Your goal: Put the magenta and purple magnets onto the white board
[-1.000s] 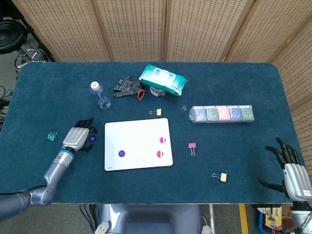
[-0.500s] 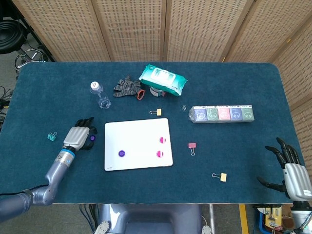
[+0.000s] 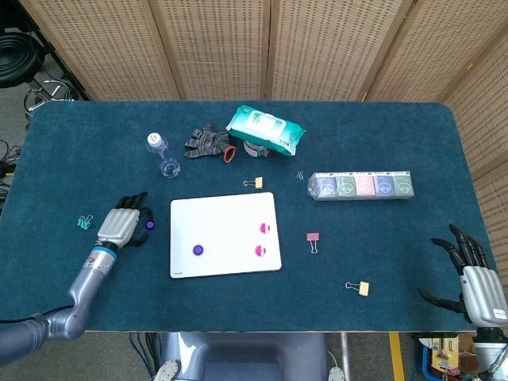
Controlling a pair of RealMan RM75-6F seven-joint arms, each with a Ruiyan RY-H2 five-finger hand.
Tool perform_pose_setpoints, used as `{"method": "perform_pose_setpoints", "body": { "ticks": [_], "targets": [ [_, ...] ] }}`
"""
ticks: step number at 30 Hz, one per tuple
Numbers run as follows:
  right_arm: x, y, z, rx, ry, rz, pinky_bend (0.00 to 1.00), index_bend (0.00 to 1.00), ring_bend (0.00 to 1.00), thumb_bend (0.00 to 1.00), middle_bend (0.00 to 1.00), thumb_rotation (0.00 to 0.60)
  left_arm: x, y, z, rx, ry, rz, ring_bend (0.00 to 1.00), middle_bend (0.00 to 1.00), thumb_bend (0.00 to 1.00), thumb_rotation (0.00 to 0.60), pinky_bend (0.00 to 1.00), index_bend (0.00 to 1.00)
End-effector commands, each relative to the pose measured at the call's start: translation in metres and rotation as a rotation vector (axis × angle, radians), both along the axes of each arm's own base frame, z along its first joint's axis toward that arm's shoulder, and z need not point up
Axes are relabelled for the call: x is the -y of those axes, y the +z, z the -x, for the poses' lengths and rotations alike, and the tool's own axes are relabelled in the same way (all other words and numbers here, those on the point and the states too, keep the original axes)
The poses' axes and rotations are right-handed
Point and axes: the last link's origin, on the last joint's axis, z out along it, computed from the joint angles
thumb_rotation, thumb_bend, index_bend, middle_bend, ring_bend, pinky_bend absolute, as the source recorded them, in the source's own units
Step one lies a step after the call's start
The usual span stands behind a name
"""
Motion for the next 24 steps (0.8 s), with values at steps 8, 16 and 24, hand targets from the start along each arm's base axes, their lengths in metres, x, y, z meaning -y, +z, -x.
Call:
{"method": "perform_pose_setpoints", "body": {
  "ticks": [8, 16, 24],
  "targets": [
    [0.0, -0.001, 0.0, 0.003, 0.0, -0.006, 0.0, 0.19, 0.0, 0.0, 0.0, 0.6, -0.002, 0.0, -0.002, -0.004, -0.01, -0.019, 0.0, 0.0, 0.35, 0.6, 0.0, 0.69],
    [0.0, -0.001, 0.0, 0.005, -0.002, -0.008, 0.0, 0.19, 0.0, 0.0, 0.0, 0.6, -0.007, -0.008, -0.01, 0.002, -0.025, -0.008, 0.0, 0.0, 0.36, 0.6, 0.0, 0.69],
    [0.0, 0.001, 0.001, 0.012, -0.003, -0.008, 0.0, 0.19, 0.0, 0.0, 0.0, 0.6, -0.006, -0.012, -0.012, -0.005, -0.029, 0.001, 0.0, 0.0, 0.37, 0.6, 0.0, 0.72]
  ]
}}
